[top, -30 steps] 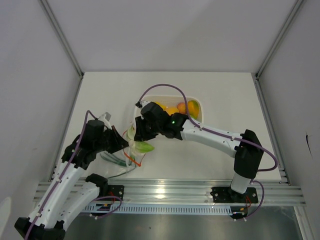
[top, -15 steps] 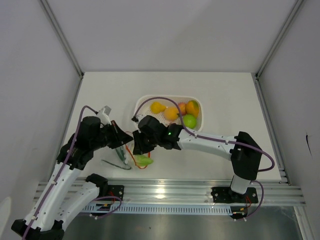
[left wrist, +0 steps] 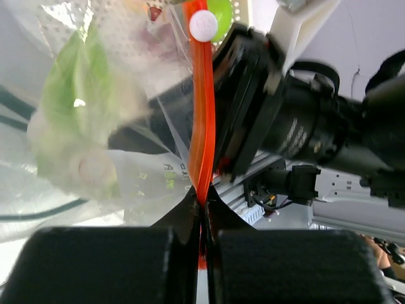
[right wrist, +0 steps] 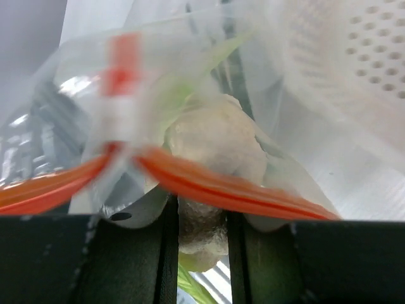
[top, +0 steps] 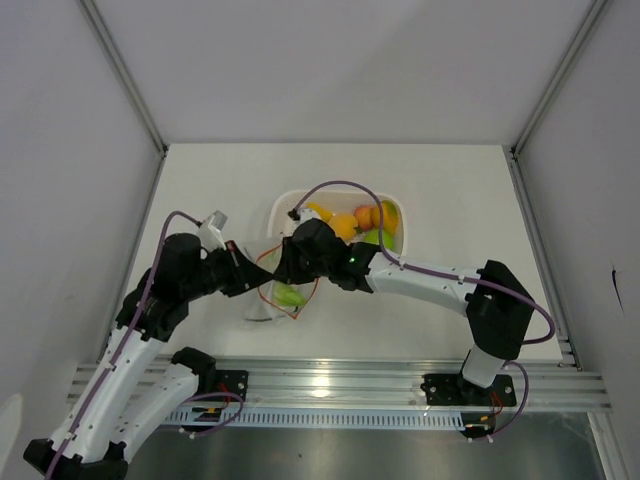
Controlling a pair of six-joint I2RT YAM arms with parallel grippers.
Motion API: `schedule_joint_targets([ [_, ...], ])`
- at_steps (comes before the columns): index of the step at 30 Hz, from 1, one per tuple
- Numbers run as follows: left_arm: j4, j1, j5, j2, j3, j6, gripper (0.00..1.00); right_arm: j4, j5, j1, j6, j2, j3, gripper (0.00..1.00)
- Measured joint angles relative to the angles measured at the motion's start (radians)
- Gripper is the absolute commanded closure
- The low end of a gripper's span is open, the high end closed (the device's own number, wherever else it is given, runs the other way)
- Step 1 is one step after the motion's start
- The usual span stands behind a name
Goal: Place the food in the zip-top bag and seal the zipper
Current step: Place the fake vegetable in the zipper food storage bag.
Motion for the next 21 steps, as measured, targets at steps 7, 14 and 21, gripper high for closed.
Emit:
schedule_joint_targets([
  [7, 0.030, 0.000, 0.037, -0.009, -0.042, -0.019, 0.99, 0.056, 0.084, -0.034, 0.099, -0.038, -0.070, 0.61],
  [14, 0.038, 0.000, 0.040, 0.000, -0.042, -0.026, 0.99, -0.023, 0.149, 0.014, 0.023, -0.026, 0.019, 0.40],
  [21, 0.075, -0.002, 0.040, 0.028, -0.043, -0.035, 0.99, -0.153, 0.216, 0.035, -0.031, -0.122, 0.041, 0.43],
])
